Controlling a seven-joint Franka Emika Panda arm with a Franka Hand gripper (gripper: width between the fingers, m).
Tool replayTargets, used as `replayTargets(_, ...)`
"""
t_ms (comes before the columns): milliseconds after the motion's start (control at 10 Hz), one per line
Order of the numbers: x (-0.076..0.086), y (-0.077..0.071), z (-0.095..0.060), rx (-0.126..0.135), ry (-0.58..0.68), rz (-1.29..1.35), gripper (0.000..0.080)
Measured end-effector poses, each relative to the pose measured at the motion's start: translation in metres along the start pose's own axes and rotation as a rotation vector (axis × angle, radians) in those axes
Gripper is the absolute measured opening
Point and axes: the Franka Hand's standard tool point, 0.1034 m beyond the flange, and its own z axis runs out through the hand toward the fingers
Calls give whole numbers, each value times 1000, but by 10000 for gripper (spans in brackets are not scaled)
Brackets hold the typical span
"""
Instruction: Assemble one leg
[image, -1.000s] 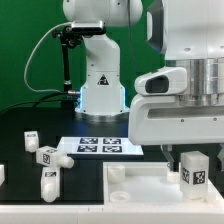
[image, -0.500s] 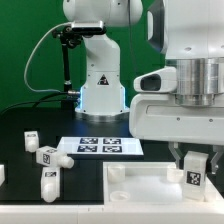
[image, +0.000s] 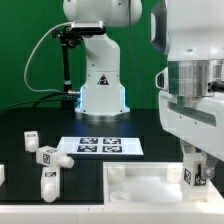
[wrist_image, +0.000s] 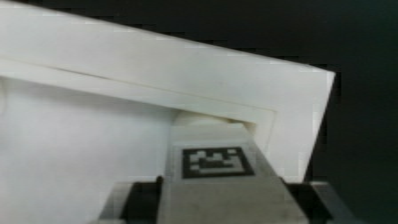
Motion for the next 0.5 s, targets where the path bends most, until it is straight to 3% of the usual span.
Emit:
replayTargets(200, 1, 0, 0, 1, 2, -107, 318)
replayTargets(300, 5, 1, 1, 7, 4, -349, 500)
replayTargets(400, 4, 3, 2, -1, 1, -529, 500)
replayTargets(500, 1, 6, 3, -14, -7, -636, 621)
